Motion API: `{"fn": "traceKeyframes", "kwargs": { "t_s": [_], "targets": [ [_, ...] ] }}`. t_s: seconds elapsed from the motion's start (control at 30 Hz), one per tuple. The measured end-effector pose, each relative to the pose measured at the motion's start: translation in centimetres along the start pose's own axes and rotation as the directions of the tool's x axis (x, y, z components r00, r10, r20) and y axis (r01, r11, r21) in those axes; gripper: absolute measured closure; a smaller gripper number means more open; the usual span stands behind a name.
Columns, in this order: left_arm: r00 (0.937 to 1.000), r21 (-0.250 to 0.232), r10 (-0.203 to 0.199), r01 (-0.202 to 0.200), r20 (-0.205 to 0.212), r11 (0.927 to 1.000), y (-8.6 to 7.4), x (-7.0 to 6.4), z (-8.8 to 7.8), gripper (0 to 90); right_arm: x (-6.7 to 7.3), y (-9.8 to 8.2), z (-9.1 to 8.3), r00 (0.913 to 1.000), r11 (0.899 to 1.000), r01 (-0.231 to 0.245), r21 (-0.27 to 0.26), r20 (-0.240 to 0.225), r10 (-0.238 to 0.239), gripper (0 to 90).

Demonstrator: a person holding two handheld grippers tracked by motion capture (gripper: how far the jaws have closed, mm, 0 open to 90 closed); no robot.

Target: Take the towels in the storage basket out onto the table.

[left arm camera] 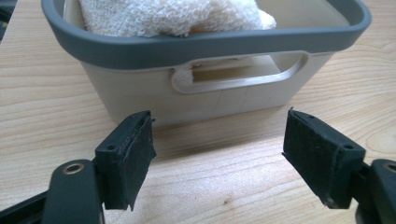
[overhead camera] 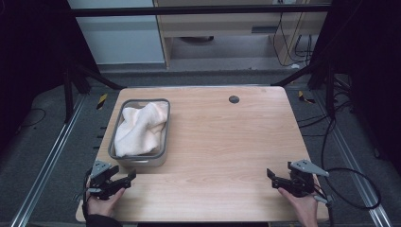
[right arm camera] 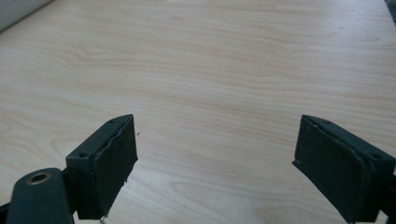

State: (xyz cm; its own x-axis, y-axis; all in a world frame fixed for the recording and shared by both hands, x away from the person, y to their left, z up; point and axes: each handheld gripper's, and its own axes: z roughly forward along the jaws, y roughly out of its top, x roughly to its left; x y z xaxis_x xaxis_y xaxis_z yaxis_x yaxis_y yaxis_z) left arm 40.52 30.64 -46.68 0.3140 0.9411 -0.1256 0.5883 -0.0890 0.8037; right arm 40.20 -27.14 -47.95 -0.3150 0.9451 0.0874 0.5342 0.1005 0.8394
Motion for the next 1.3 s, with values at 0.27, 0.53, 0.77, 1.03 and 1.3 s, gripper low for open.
{"fn": "traceKeyframes", "kwargs": {
  "t_s": [0.27,0.53,0.77,1.03,1.3],
  "targets": [
    [1.0000,-0.028,0.002,-0.002,0.000,0.9996,0.3,-0.2,-0.7,24.3,0.1,-0.4,0.0,0.9999,1.000,0.011,0.028,0.009,-0.011,12.2],
    [1.0000,-0.049,0.003,-0.003,-0.002,0.9988,0.8,-0.2,-1.2,24.8,-0.2,-0.4,0.1,0.9999,0.999,0.007,0.031,0.012,-0.008,11.4],
    [1.0000,-0.072,0.006,-0.006,0.006,0.9974,1.4,-0.3,-1.7,24.8,-0.2,-0.3,0.2,0.9999,1.000,0.006,0.030,0.010,-0.006,11.3],
    [0.9995,-0.071,0.023,-0.021,0.023,0.9972,2.2,-0.3,-1.9,24.8,-0.4,-0.2,0.4,0.9997,0.999,0.019,0.030,0.013,-0.019,11.2],
    [0.9968,-0.062,0.060,-0.057,0.052,0.9964,3.6,0.0,-2.1,24.4,-0.5,-0.2,0.4,0.9996,0.999,0.019,0.029,0.018,-0.019,11.1]
  ]
}}
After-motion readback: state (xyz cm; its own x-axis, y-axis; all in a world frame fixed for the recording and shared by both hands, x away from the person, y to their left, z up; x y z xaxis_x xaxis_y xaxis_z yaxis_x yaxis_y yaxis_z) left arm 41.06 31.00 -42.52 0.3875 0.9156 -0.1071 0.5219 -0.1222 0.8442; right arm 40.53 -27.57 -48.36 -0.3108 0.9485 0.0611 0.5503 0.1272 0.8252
